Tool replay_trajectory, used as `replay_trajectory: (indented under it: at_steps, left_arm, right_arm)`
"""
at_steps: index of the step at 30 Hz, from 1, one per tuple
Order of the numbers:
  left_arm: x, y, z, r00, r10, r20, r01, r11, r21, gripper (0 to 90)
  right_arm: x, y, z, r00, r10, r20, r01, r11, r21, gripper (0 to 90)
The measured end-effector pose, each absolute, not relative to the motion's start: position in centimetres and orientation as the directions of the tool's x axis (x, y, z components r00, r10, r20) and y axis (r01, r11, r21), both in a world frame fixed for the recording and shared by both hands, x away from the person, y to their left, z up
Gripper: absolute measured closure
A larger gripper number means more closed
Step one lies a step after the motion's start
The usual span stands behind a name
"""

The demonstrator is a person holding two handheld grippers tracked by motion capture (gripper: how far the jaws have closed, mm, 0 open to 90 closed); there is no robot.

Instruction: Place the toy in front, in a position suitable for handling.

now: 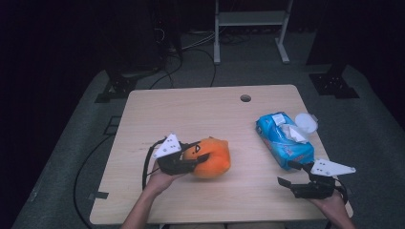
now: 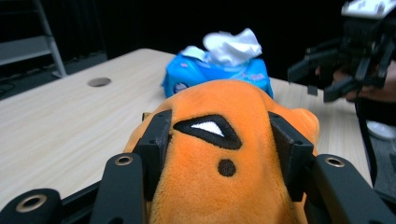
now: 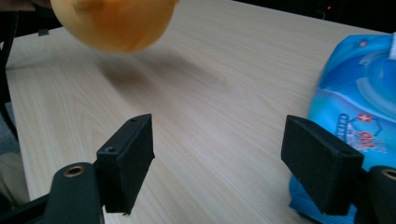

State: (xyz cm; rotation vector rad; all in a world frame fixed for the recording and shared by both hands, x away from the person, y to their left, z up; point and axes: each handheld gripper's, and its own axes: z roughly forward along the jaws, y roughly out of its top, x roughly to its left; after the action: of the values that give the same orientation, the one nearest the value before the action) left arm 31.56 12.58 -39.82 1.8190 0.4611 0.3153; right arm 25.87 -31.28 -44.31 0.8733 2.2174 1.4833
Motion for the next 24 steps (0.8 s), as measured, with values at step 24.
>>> replay_trajectory:
  at_steps: [24]
  left_arm:
    - [30.5, 7.3, -44.3, 0.905, 0.425, 0.011, 0.132, -0.305, 0.943, 46.8]
  right_arm:
    - [29.0, -34.8, -40.9, -0.628, 0.777, -0.036, 0.249, 0.244, 0.937, 24.3]
